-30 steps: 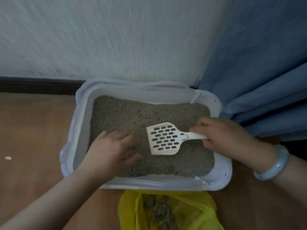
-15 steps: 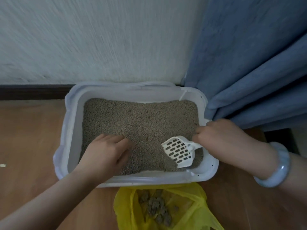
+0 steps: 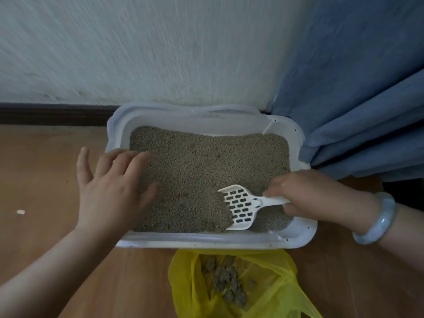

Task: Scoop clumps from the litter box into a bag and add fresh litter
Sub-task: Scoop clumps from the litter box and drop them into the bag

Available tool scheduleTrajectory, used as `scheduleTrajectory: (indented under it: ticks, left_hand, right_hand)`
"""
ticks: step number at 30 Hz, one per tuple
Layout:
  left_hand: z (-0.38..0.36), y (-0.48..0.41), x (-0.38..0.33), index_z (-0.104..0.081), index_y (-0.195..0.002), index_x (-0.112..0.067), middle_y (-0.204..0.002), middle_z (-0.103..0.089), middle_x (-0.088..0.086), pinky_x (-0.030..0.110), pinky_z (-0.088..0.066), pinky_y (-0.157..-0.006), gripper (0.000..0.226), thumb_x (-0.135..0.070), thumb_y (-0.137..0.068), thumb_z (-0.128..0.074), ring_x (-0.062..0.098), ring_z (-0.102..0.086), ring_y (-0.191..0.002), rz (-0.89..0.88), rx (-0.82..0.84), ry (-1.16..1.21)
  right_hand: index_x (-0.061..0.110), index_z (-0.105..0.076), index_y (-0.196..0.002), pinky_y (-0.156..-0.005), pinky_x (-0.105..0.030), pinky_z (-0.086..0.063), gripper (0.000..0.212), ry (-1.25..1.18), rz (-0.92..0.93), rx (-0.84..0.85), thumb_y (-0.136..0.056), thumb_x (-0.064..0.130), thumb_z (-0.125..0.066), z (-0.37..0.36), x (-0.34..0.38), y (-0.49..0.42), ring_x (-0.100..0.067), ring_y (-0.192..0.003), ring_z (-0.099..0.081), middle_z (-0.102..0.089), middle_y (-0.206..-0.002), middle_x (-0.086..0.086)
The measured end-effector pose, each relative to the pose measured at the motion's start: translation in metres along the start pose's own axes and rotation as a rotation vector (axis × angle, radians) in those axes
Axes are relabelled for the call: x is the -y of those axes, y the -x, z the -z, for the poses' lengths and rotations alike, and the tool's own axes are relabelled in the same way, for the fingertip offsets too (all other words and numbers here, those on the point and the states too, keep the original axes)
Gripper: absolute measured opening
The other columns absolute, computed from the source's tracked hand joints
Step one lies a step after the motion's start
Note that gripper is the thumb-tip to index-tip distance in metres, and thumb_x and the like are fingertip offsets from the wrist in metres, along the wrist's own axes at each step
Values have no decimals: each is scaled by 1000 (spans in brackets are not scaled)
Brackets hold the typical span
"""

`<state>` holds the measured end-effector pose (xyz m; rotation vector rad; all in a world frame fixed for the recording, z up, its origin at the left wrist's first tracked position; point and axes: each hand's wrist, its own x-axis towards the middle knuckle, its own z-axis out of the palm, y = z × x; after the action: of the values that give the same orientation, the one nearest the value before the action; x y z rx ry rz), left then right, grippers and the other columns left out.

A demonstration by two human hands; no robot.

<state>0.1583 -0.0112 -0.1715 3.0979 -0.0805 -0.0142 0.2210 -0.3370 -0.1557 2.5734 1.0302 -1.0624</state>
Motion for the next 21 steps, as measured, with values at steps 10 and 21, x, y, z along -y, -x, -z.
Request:
scheduleTrajectory:
  ticks: [10,21]
  left_hand:
    - [-10,5,27,-58,-121,-6,-114,-60,11,37,-37,-94,54,-40,-79,-52,32,-47,-115,-56,-62,225]
    - [-12,6,24,-62,-111,-12,-108,-63,4,38,-50,-74,42,-37,-80,-51,25,-50,-111,12,-108,246]
  right_hand:
    - [31,-54,-120,-74,-34,-50,40,44,145,-80,-83,17,-49,1,17,-32,-16,-93,-56,-54,-110,9]
    - [30,-48,-134,-82,-25,-43,52,-334,210,-39,-85,21,-62,-20,20,-48,-6,-100,-54,-50,-132,13]
